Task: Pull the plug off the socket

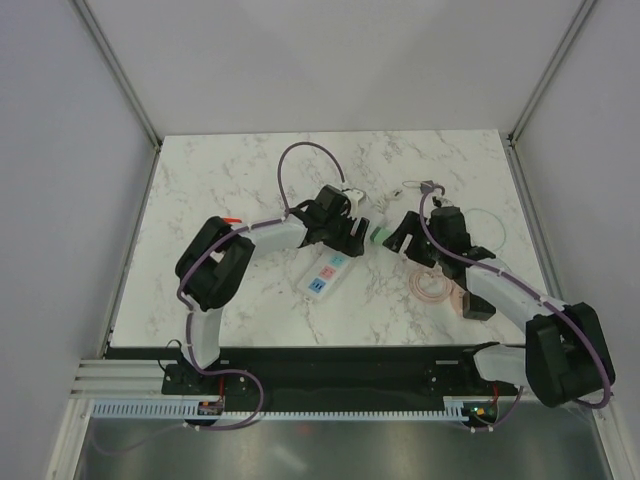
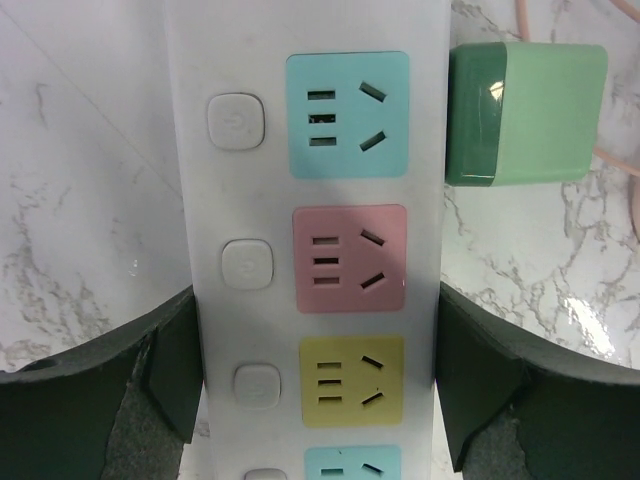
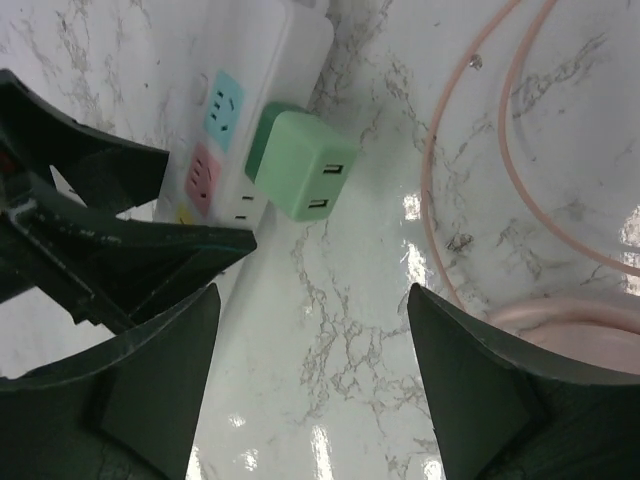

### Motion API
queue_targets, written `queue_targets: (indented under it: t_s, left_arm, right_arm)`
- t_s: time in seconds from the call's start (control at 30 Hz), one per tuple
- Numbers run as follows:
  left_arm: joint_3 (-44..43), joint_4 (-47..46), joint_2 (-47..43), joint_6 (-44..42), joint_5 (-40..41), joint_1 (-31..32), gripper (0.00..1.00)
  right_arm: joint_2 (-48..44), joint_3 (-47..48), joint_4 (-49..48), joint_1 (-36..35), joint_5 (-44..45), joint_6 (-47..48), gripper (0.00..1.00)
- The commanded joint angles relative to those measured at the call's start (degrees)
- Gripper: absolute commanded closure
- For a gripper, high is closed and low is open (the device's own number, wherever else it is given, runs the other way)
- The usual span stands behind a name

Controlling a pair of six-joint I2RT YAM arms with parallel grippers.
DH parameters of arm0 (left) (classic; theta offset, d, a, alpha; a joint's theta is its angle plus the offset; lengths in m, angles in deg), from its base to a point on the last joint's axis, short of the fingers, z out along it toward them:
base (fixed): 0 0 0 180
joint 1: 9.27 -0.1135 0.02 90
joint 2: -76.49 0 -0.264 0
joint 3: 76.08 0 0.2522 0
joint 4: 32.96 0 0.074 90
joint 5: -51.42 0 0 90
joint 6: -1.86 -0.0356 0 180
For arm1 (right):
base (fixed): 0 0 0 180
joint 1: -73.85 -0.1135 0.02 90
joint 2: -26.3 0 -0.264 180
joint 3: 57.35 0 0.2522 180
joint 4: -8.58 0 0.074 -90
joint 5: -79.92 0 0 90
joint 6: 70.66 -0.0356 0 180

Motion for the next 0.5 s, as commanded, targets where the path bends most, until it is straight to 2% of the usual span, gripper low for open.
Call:
queue_targets:
  t_s: [0.0,0.23,0.47]
  left_arm:
    - [2.93,2.96,-0.61,4.85,-8.34,0.80,0.98]
    - [4.16,2.17,-0.52,5.47,-10.98,0.45,0.98]
    - [4.95,0.94,-0.52,6.35,-12.04,0.01,0.98]
  right_arm:
    - [3.36,-2.67,-12.97,4.45,-10.00,-8.25,0.16]
    - [10.30,-1.61,-17.63,5.69,-13.00,-9.31,0.18]
    - [14.80,-2.66,-24.65,5.86,-13.97,-11.24,0.27]
